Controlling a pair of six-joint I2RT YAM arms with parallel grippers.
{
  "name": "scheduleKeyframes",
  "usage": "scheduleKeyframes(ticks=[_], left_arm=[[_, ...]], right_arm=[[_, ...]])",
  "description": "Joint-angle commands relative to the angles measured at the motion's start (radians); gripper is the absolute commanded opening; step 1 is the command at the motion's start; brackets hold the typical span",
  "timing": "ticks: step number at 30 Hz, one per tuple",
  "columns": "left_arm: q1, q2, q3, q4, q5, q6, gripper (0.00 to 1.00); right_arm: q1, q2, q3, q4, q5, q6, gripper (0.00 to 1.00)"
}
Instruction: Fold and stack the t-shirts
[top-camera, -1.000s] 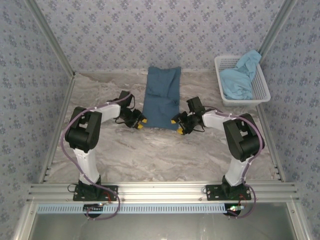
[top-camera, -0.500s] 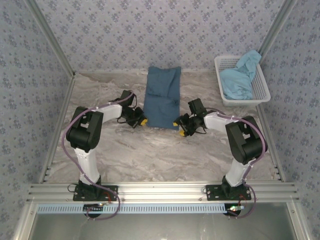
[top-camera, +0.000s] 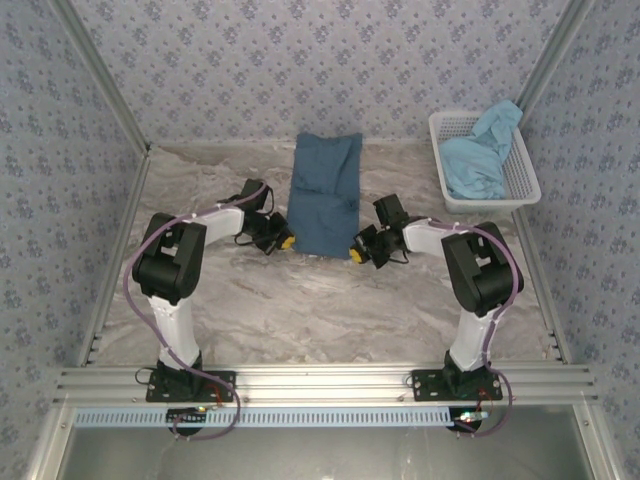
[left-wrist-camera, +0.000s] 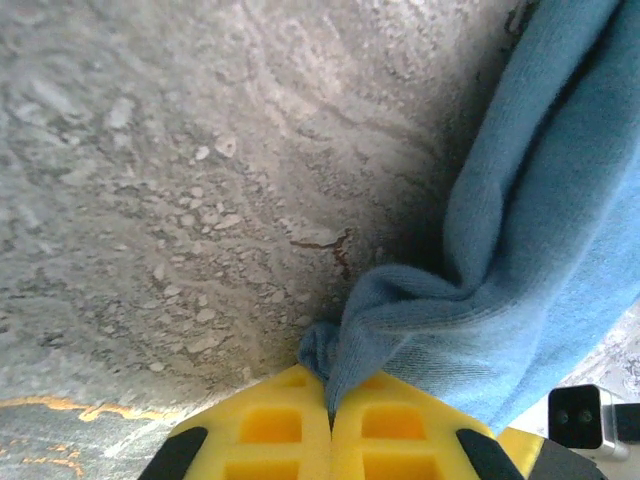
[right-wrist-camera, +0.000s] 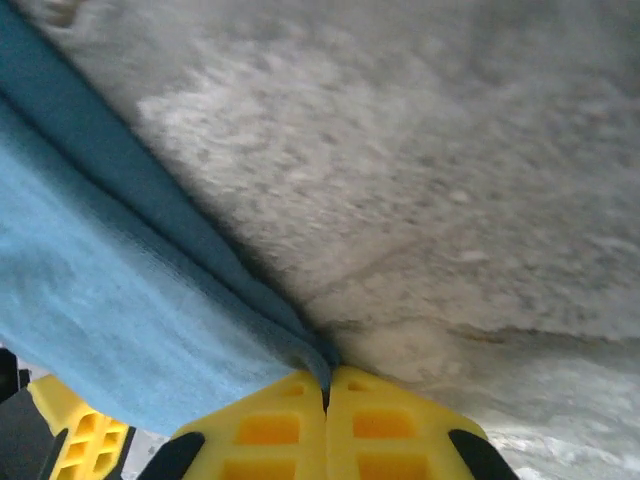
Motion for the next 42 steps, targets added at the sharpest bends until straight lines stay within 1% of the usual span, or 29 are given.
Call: scheduleKeyframes(ticks=[1,6,10,12,14,16,18,20,22,24,28,30,35,37,42], left_arm=[[-0.009,-0.013,0.052,-0.010,-0.003,0.006,0.00],[-0.008,-0.061,0.163,-0.070,-0.020,0.019,0.00],[-0.007,-0.103,0.276,-0.104,-0.045,0.024,0.00],[-0.007,-0.141,0.295,-0.100,-0.072,0.025,0.00],[-0.010,-0.192,0.271,-0.081,-0.104,0.027,0.00],[-0.021,-0.234,0.217,-0.065,-0.113,0.022,0.00],[-0.041,-0.256,0.145,-0.064,-0.089,0.019,0.00],[-0.069,-0.273,0.056,-0.064,-0.076,0.020,0.00],[-0.099,-0.278,-0.032,-0.052,-0.042,0.017,0.00],[-0.128,-0.294,-0.106,-0.059,-0.042,0.026,0.00],[-0.163,-0.334,-0.225,-0.104,-0.022,0.042,0.00],[-0.179,-0.360,-0.259,-0.156,-0.008,0.068,0.00],[-0.236,-0.456,-0.329,-0.258,0.054,0.115,0.00],[-0.264,-0.517,-0.351,-0.289,0.089,0.120,0.00],[-0.326,-0.709,-0.352,-0.352,0.115,0.124,0.00]], right_arm=[[-0.010,-0.002,0.064,-0.018,0.078,-0.025,0.00],[-0.045,-0.055,0.233,-0.150,0.102,-0.137,0.00],[-0.078,-0.088,0.362,-0.194,0.104,-0.179,0.00],[-0.088,-0.106,0.416,-0.228,0.113,-0.205,0.00],[-0.091,-0.133,0.434,-0.257,0.121,-0.226,0.00],[-0.090,-0.162,0.409,-0.270,0.123,-0.233,0.00],[-0.075,-0.201,0.335,-0.279,0.115,-0.243,0.00],[-0.050,-0.243,0.230,-0.284,0.102,-0.242,0.00],[-0.024,-0.295,0.083,-0.262,0.095,-0.224,0.00],[-0.002,-0.337,-0.024,-0.253,0.085,-0.206,0.00],[0.031,-0.424,-0.179,-0.258,0.066,-0.186,0.00],[0.039,-0.457,-0.214,-0.298,0.055,-0.204,0.00],[0.055,-0.537,-0.272,-0.462,-0.017,-0.264,0.00],[0.075,-0.590,-0.268,-0.545,-0.043,-0.300,0.00],[0.103,-0.727,-0.208,-0.744,-0.067,-0.343,0.00]])
